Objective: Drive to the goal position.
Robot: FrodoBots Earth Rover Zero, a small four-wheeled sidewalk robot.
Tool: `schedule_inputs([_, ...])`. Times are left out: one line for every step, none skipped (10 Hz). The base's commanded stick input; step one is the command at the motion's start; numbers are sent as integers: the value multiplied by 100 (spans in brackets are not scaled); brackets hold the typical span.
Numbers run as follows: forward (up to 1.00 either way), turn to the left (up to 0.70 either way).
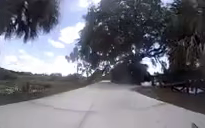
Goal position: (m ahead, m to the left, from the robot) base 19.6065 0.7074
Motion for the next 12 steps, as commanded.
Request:
schedule_inputs([85, 0])
schedule_inputs([85, 0])
schedule_inputs([85, 0])
schedule_inputs([85, 0])
schedule_inputs([85, 0])
schedule_inputs([85, 0])
schedule_inputs([85, 0])
schedule_inputs([85, 0])
schedule_inputs([85, 0])
schedule_inputs([85, 0])
schedule_inputs([85, 0])
schedule_inputs([85, 0])
